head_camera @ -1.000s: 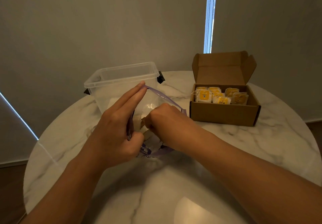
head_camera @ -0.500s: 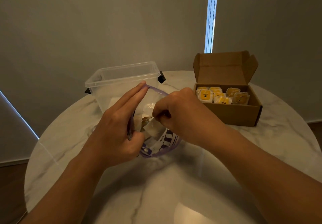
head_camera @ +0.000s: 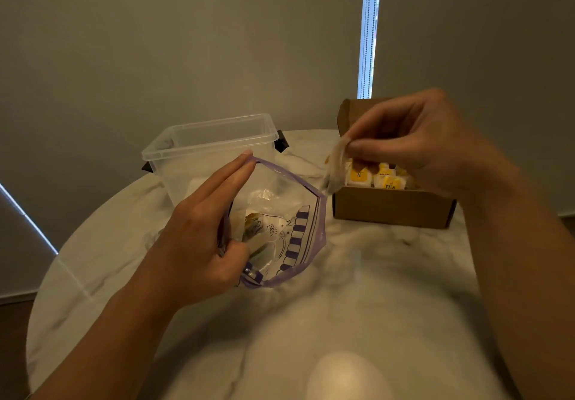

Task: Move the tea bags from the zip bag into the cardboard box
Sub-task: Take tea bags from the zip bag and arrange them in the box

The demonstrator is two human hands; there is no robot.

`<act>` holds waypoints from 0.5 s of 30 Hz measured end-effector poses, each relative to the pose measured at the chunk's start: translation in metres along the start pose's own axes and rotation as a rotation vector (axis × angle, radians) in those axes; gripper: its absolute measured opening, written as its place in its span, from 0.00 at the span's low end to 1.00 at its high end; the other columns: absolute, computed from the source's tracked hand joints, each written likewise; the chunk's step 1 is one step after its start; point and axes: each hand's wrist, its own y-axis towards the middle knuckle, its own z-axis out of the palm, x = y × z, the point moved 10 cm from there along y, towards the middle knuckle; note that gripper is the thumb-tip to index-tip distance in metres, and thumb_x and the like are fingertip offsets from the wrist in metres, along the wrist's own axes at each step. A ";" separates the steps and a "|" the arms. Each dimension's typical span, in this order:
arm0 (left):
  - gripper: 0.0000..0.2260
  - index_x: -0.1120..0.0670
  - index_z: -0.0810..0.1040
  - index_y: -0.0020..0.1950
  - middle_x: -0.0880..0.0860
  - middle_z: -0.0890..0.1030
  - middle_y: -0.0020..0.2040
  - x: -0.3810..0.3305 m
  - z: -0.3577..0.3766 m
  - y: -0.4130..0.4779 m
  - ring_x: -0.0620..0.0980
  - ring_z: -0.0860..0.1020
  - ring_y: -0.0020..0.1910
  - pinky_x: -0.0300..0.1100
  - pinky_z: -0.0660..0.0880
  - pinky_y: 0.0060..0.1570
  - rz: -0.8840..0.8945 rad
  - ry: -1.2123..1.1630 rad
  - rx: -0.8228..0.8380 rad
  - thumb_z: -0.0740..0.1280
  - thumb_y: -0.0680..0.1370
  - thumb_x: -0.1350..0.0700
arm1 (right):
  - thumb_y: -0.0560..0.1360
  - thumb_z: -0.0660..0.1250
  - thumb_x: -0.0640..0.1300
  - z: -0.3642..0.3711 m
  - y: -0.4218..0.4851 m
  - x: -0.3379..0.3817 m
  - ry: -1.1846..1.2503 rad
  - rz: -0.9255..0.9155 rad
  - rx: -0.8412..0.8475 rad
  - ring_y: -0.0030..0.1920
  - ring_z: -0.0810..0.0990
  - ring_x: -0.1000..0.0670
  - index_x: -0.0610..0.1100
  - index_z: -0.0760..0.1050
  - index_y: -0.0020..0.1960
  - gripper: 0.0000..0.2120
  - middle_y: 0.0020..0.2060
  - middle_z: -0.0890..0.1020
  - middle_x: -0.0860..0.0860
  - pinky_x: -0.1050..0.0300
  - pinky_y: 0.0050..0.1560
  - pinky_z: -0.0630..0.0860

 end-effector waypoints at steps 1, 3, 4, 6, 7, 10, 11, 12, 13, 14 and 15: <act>0.36 0.57 0.62 0.78 0.48 0.63 0.78 0.000 0.000 0.000 0.44 0.62 0.77 0.57 0.75 0.64 -0.002 -0.007 -0.002 0.61 0.71 0.50 | 0.68 0.72 0.40 -0.016 0.002 -0.005 0.000 0.015 -0.054 0.38 0.85 0.46 0.40 0.82 0.47 0.08 0.38 0.85 0.45 0.59 0.38 0.80; 0.36 0.57 0.62 0.78 0.48 0.63 0.78 0.000 0.000 0.000 0.44 0.62 0.77 0.58 0.76 0.62 0.007 -0.005 -0.004 0.60 0.70 0.50 | 0.68 0.72 0.41 -0.042 0.007 -0.017 -0.069 0.051 -0.129 0.38 0.85 0.47 0.42 0.82 0.46 0.07 0.38 0.85 0.46 0.60 0.38 0.80; 0.36 0.57 0.62 0.78 0.48 0.63 0.78 0.000 0.000 -0.001 0.45 0.62 0.77 0.58 0.76 0.63 0.014 -0.002 -0.005 0.60 0.70 0.51 | 0.69 0.73 0.40 -0.052 0.011 -0.026 -0.132 0.074 -0.154 0.38 0.85 0.47 0.43 0.82 0.46 0.06 0.37 0.85 0.47 0.60 0.38 0.80; 0.36 0.57 0.62 0.79 0.48 0.63 0.78 0.000 0.000 -0.001 0.46 0.63 0.77 0.58 0.76 0.62 0.016 -0.003 -0.011 0.60 0.70 0.51 | 0.70 0.73 0.37 -0.064 0.016 -0.046 -0.279 0.146 -0.190 0.37 0.85 0.49 0.45 0.83 0.44 0.05 0.36 0.85 0.49 0.58 0.38 0.80; 0.36 0.57 0.62 0.78 0.48 0.63 0.78 0.000 -0.001 -0.001 0.46 0.63 0.76 0.58 0.77 0.61 0.012 -0.005 -0.014 0.60 0.69 0.51 | 0.71 0.74 0.37 -0.066 0.017 -0.056 -0.356 0.184 -0.198 0.36 0.85 0.50 0.45 0.83 0.44 0.05 0.35 0.85 0.49 0.57 0.38 0.81; 0.36 0.56 0.62 0.79 0.46 0.63 0.78 0.000 -0.001 -0.001 0.46 0.64 0.76 0.58 0.78 0.59 0.003 -0.006 -0.018 0.59 0.69 0.51 | 0.71 0.75 0.36 -0.057 0.020 -0.081 -0.515 0.275 -0.142 0.33 0.84 0.51 0.45 0.83 0.42 0.05 0.33 0.84 0.50 0.52 0.39 0.83; 0.36 0.56 0.62 0.79 0.46 0.63 0.78 0.000 -0.001 -0.001 0.46 0.64 0.76 0.58 0.78 0.58 0.004 -0.007 -0.018 0.60 0.69 0.51 | 0.71 0.75 0.36 -0.052 0.021 -0.086 -0.549 0.292 -0.113 0.33 0.84 0.53 0.46 0.83 0.41 0.05 0.32 0.84 0.51 0.53 0.39 0.83; 0.36 0.56 0.62 0.79 0.47 0.63 0.78 0.000 -0.001 -0.001 0.47 0.64 0.76 0.58 0.79 0.58 0.008 -0.010 -0.017 0.60 0.70 0.51 | 0.71 0.75 0.37 -0.047 0.021 -0.089 -0.577 0.304 -0.087 0.32 0.84 0.54 0.46 0.83 0.40 0.05 0.31 0.84 0.52 0.56 0.37 0.83; 0.36 0.56 0.62 0.79 0.47 0.63 0.78 0.000 -0.001 -0.001 0.47 0.64 0.76 0.58 0.79 0.58 0.010 -0.015 -0.016 0.60 0.70 0.51 | 0.71 0.75 0.38 -0.041 0.022 -0.092 -0.599 0.311 -0.066 0.31 0.83 0.55 0.47 0.83 0.40 0.05 0.30 0.84 0.53 0.59 0.35 0.81; 0.36 0.56 0.62 0.78 0.47 0.63 0.78 0.001 -0.001 -0.002 0.47 0.65 0.76 0.58 0.79 0.58 0.011 -0.019 -0.014 0.60 0.70 0.51 | 0.71 0.75 0.38 -0.037 0.022 -0.094 -0.614 0.318 -0.048 0.31 0.83 0.56 0.47 0.83 0.40 0.05 0.30 0.84 0.53 0.61 0.34 0.80; 0.36 0.56 0.62 0.78 0.47 0.64 0.78 0.001 -0.001 -0.002 0.48 0.65 0.76 0.58 0.79 0.57 0.010 -0.022 -0.014 0.60 0.70 0.51 | 0.71 0.75 0.38 -0.032 0.022 -0.095 -0.622 0.325 -0.034 0.31 0.83 0.57 0.47 0.83 0.39 0.05 0.30 0.84 0.53 0.62 0.33 0.79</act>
